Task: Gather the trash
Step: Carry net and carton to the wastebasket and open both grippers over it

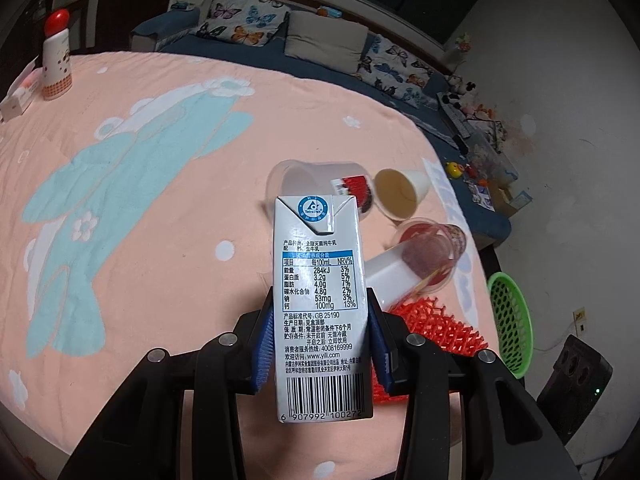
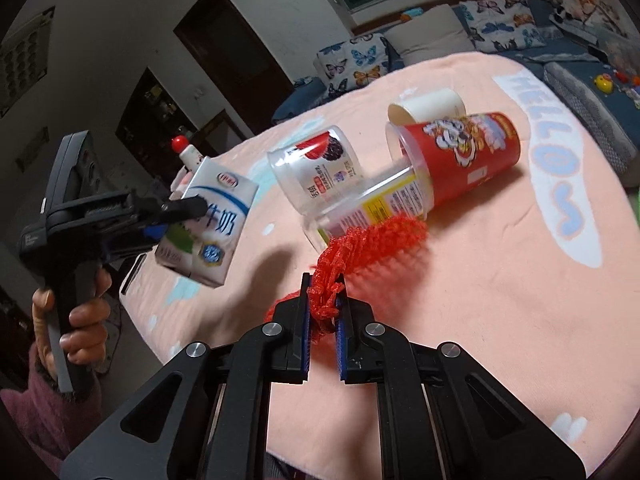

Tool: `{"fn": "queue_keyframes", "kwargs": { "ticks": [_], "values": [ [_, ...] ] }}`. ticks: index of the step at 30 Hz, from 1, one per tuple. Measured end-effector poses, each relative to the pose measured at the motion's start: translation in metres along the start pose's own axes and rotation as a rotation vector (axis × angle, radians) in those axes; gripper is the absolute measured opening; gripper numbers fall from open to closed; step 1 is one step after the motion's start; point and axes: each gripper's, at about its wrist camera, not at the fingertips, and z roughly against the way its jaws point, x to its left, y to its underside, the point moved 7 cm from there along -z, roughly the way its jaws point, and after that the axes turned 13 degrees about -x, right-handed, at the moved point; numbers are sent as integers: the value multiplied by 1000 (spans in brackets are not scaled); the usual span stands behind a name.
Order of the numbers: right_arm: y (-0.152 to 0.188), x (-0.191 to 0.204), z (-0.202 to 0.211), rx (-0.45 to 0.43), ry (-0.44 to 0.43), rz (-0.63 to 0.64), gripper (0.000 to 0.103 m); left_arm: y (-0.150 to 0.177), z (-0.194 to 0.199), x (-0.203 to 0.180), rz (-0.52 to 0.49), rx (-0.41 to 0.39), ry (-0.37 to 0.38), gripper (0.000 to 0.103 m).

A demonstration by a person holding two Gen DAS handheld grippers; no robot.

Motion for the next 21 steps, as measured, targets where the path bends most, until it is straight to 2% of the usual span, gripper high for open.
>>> {"fn": "queue_keyframes", "kwargs": {
  "ticks": [10, 14, 21],
  "values": [
    [-22, 3, 43, -99, 71, 77, 10, -5, 6, -39, -51, -14, 77, 40],
    [-31, -7, 59, -132, 128, 92, 10, -5, 6, -58, -76, -10, 115, 40],
    [-45, -51, 97, -187, 299, 112, 10, 3, -5, -106, -150, 20, 187, 40]
  ]
}}
